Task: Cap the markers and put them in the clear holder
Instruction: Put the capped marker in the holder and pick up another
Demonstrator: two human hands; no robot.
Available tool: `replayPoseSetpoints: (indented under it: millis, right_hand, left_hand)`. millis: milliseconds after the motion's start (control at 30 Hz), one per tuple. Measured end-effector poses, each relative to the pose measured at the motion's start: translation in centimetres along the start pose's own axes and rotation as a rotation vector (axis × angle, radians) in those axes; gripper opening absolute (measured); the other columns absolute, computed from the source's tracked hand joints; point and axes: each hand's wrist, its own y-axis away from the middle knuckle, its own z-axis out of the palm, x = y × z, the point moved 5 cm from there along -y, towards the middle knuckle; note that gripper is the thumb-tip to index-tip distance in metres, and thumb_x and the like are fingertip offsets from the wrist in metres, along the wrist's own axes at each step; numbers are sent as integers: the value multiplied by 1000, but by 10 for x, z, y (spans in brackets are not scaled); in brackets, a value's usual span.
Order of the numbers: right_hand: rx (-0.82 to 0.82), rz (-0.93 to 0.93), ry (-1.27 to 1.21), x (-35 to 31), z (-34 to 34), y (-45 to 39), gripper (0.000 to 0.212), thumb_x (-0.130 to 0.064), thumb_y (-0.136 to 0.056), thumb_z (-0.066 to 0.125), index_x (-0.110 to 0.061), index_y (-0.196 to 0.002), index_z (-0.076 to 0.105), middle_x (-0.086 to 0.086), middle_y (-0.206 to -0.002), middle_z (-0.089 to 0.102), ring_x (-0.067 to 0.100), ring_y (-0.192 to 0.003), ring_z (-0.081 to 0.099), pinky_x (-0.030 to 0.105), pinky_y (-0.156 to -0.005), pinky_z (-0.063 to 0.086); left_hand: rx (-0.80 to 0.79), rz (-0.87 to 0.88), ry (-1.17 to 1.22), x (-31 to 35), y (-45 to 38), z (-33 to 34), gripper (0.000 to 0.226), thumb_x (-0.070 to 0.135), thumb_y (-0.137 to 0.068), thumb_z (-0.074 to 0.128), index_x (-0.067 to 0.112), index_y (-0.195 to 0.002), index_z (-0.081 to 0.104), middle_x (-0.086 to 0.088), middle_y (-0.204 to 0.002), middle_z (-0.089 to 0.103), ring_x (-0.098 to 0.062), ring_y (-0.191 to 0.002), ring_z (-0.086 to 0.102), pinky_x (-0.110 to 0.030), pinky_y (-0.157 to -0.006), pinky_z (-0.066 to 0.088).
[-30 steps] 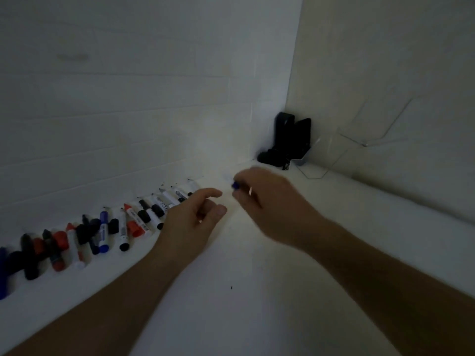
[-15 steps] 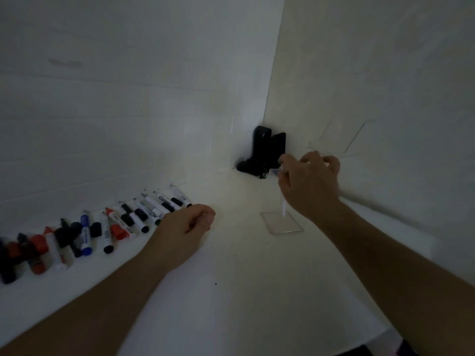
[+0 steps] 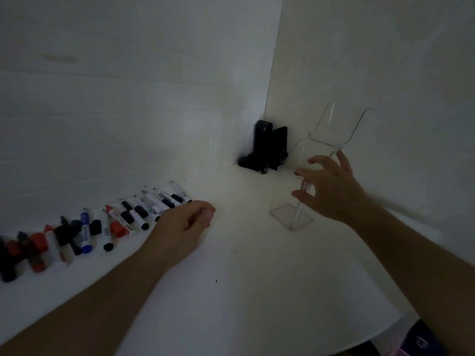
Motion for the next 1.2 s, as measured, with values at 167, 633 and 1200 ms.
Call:
replayPoseSetpoints:
  millis: [167, 633, 1200]
  right_hand:
    - [103, 21, -65, -7, 4, 1, 60, -63, -90, 52, -23, -135, 55, 2, -131, 63, 25, -137, 43, 59, -117, 21]
    - [-309, -164, -799, -208, 89, -70, 60, -41, -89, 51, -29, -147, 41, 2, -142, 46, 25, -126, 48, 37, -107, 39]
    - [-335, -135, -608, -165, 88, -39, 12, -27, -99, 40, -25, -110, 37, 1, -76, 55, 20, -62, 54, 35, -57, 47]
  left_hand:
    - [-32, 19, -101, 1, -2, 3, 14, 37, -96, 56, 37, -100, 70, 20, -84, 70, 0, -82, 64, -20, -74, 50]
    - [366, -89, -683, -23, -17, -83, 23, 23, -83, 53, 31, -94, 72, 4, -86, 70, -26, -90, 55, -37, -79, 44]
    - [209, -155, -725, -44, -21, -49, 20, 27, -85, 59, 37, -97, 72, 17, -98, 68, -16, -101, 49, -35, -88, 39]
